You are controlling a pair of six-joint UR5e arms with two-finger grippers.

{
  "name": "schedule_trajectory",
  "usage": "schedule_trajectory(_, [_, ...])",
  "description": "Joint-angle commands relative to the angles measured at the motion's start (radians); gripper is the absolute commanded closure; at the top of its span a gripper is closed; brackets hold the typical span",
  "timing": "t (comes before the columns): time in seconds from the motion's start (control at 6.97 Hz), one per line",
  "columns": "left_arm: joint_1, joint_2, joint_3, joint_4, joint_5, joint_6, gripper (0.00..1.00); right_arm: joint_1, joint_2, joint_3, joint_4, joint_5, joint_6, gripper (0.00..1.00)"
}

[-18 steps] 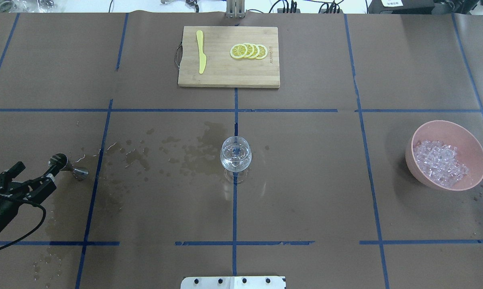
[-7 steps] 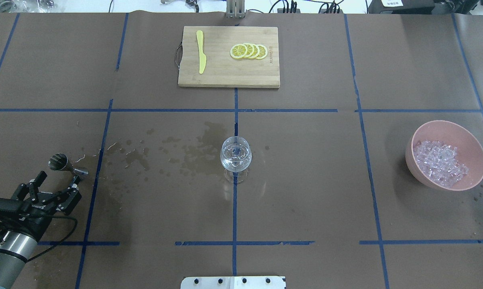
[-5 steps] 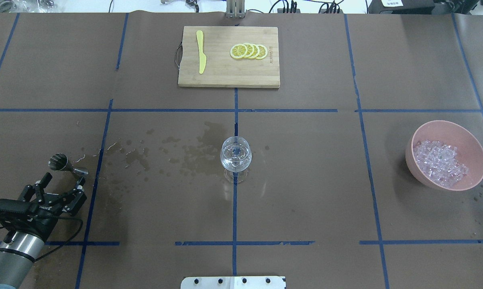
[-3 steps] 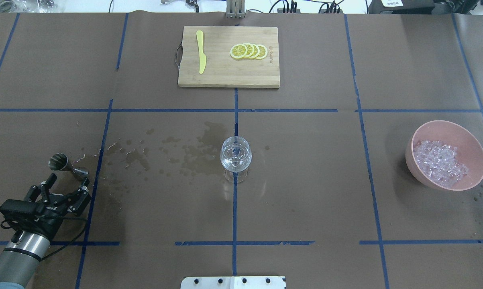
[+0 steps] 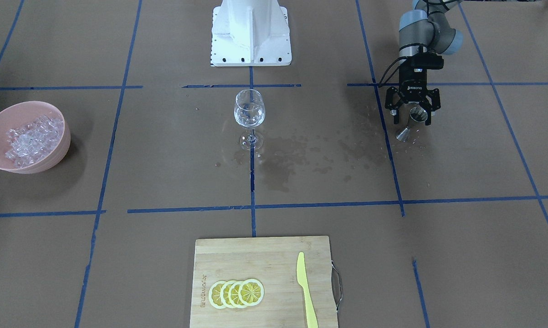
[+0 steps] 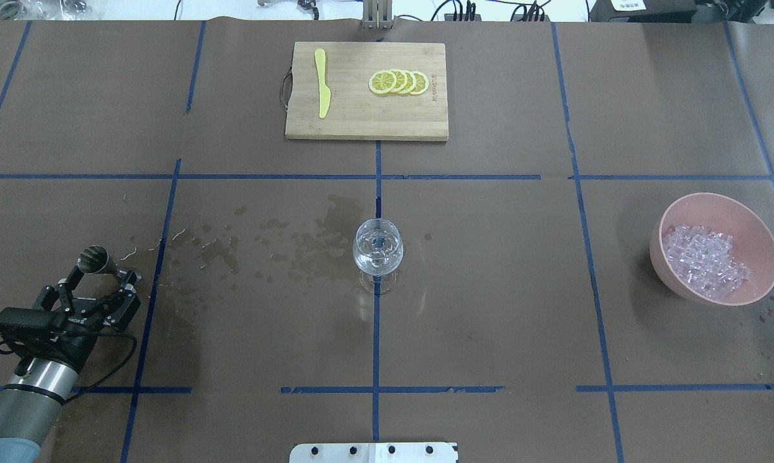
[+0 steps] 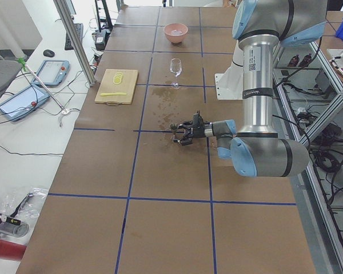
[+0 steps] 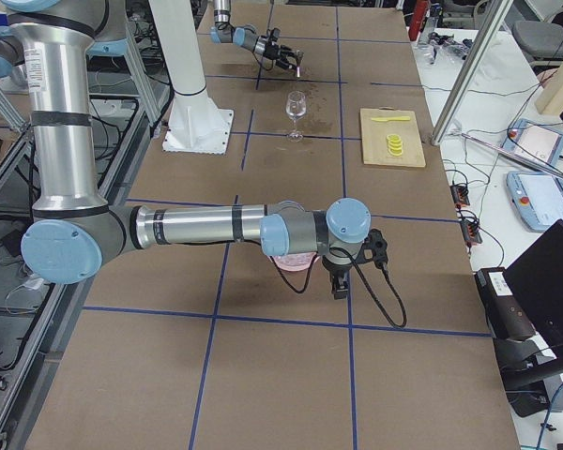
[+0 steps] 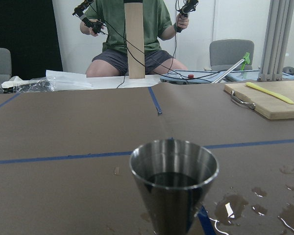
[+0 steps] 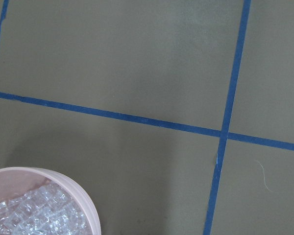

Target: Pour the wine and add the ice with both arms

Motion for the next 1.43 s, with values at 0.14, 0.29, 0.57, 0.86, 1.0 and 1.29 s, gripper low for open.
schedule_trajectory(0.14, [-0.008, -0.002, 0.016, 0.000, -0.001, 0.000, 0.03, 0.000, 0.000, -0.002, 0.000, 0.000, 0.000, 0.00])
schedule_trajectory(0.29, [-0.008, -0.004, 0.017, 0.002, -0.001, 0.002, 0.05, 0.000, 0.000, 0.000, 0.000, 0.000, 0.000, 0.00])
schedule_trajectory(0.57, [-0.008, -0.007, 0.020, 0.002, -0.003, 0.002, 0.17, 0.000, 0.002, 0.000, 0.000, 0.000, 0.000, 0.00])
schedule_trajectory(0.86, [-0.008, -0.011, 0.020, 0.002, -0.006, 0.002, 0.34, 0.000, 0.002, 0.000, 0.000, 0.000, 0.000, 0.00])
schedule_trajectory(1.0, [-0.006, -0.011, 0.020, 0.002, -0.009, 0.002, 0.37, 0.000, 0.002, 0.000, 0.000, 0.000, 0.000, 0.00])
schedule_trajectory(1.29, [-0.006, -0.023, 0.020, 0.000, -0.009, 0.003, 0.50, 0.000, 0.002, 0.000, 0.000, 0.000, 0.000, 0.00])
